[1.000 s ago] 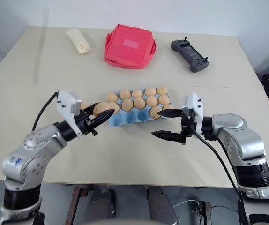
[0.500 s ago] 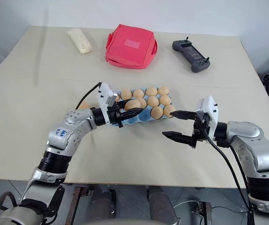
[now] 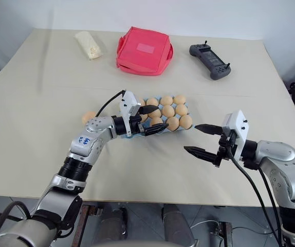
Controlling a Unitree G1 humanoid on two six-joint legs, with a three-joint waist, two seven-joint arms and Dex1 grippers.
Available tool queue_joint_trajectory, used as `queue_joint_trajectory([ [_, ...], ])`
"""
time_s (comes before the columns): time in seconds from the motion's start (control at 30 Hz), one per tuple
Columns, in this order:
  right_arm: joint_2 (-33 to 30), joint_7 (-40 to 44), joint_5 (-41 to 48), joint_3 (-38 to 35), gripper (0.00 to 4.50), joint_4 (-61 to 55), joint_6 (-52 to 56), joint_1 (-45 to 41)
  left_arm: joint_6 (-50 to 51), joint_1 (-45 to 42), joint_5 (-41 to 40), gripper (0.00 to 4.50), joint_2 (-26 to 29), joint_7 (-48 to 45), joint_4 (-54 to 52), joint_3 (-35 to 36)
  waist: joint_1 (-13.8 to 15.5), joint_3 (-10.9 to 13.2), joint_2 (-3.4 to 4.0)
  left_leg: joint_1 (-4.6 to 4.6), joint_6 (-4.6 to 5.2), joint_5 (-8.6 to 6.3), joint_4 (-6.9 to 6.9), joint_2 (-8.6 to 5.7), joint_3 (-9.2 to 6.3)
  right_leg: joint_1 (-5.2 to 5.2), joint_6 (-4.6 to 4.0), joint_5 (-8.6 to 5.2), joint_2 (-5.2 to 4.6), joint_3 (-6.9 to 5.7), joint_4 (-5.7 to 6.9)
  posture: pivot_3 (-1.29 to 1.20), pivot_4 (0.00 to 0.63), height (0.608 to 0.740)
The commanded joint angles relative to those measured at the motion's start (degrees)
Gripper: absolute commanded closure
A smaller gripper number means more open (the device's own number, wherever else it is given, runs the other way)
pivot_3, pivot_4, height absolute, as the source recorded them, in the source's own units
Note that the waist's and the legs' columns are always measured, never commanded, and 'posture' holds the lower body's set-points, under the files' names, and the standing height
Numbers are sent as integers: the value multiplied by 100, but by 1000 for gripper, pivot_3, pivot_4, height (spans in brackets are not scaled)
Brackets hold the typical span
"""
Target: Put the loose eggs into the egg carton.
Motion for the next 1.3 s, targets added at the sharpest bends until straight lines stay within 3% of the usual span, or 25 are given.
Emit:
queue_joint_trajectory([
  [0.03,-39,-16,119,-132,0,-149,-67,-54,-28,187,-111,10,118,-9,-662,260,-4,0,0,0,0,0,0,0,0,0,0,0,0,0,0,0,150,740],
  [0.27,-76,152,54,49,0,158,-104,-401,1140,1327,-593,10,1102,152,-2474,1019,-56,-1,3,4,0,0,-5,3,2,-2,0,0,1,2,6,0,150,740],
  [0.43,-71,330,-31,251,0,468,-145,-707,1383,2073,-844,10,1693,470,-3159,2103,-42,0,2,2,1,1,9,2,3,4,0,0,-3,2,5,0,150,740],
  [0.6,-29,489,-124,454,0,757,-205,-1008,1820,2820,-1059,10,1999,861,-3640,3015,-48,0,2,2,2,1,12,2,4,4,-10,-5,-4,1,3,0,150,740],
  [0.77,-1,638,-198,608,0,967,-267,-1208,2017,3807,-1165,10,1955,1111,-4079,3548,-77,0,2,2,4,-3,5,4,5,0,-10,-5,-4,1,2,0,150,740],
  [0.97,-35,739,-205,656,0,1026,-254,-1280,2160,4709,-1349,10,1798,1333,-4455,3930,-54,1,-1,2,5,-6,4,4,7,-2,-28,-15,-5,1,0,0,150,740],
  [1.03,-42,772,-217,669,0,1054,-251,-1308,2168,4808,-1402,10,1789,1371,-4482,3982,-55,1,-1,2,5,-6,7,4,8,-1,-100,-53,-6,2,-2,0,150,740],
  [1.3,-13,804,-265,709,0,1071,-214,-1396,2218,4270,-1284,10,1959,1390,-4094,3455,-64,1,-1,3,5,-5,13,3,13,0,-101,-53,-6,8,-1,0,150,740],
])
